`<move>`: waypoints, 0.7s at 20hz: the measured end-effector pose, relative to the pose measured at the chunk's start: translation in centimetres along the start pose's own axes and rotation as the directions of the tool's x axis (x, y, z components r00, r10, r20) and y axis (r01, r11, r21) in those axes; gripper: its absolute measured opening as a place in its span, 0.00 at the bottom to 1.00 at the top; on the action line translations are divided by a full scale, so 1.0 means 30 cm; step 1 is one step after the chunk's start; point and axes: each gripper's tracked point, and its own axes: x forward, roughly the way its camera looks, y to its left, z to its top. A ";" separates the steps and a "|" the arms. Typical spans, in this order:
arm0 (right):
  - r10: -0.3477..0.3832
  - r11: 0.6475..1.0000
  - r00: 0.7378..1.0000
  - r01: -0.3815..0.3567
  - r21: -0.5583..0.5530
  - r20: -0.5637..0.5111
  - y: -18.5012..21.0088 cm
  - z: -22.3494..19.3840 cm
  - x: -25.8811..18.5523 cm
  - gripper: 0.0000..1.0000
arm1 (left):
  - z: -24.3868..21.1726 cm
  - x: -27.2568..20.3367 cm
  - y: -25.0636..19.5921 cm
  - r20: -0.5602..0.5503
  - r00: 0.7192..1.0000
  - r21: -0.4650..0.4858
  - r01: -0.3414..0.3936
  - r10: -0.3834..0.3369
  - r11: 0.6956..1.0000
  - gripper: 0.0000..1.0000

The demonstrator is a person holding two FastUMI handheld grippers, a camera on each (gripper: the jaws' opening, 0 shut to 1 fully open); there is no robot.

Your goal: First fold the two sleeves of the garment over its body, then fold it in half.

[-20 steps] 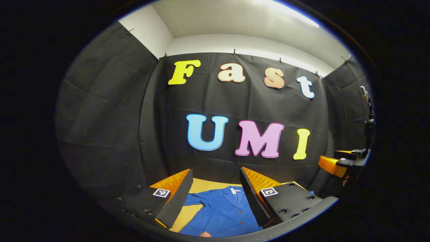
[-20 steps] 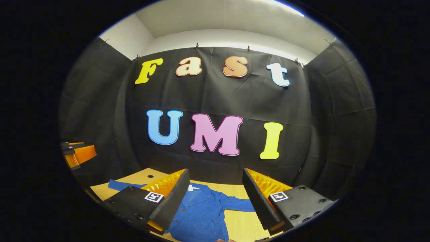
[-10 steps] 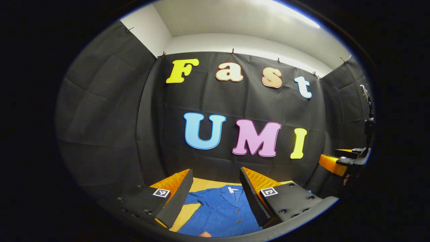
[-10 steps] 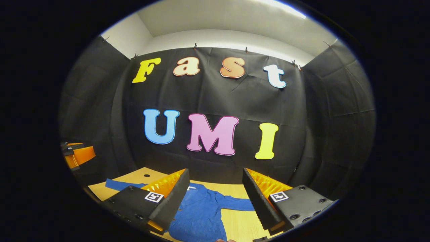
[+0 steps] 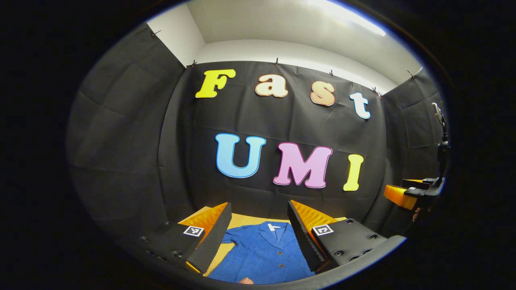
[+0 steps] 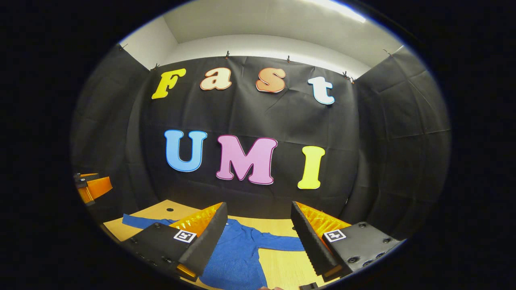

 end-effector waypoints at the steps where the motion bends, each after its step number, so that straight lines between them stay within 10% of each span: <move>1: -0.002 1.000 1.000 0.002 -0.003 -0.001 -0.004 -0.001 0.002 0.96 | -0.011 0.003 -0.005 -0.006 1.000 0.002 0.002 -0.002 1.000 0.80; 14: -0.016 1.000 1.000 0.016 -0.006 0.012 -0.021 0.018 -0.016 0.96 | 0.019 0.011 0.000 0.007 1.000 0.029 0.003 -0.003 1.000 0.80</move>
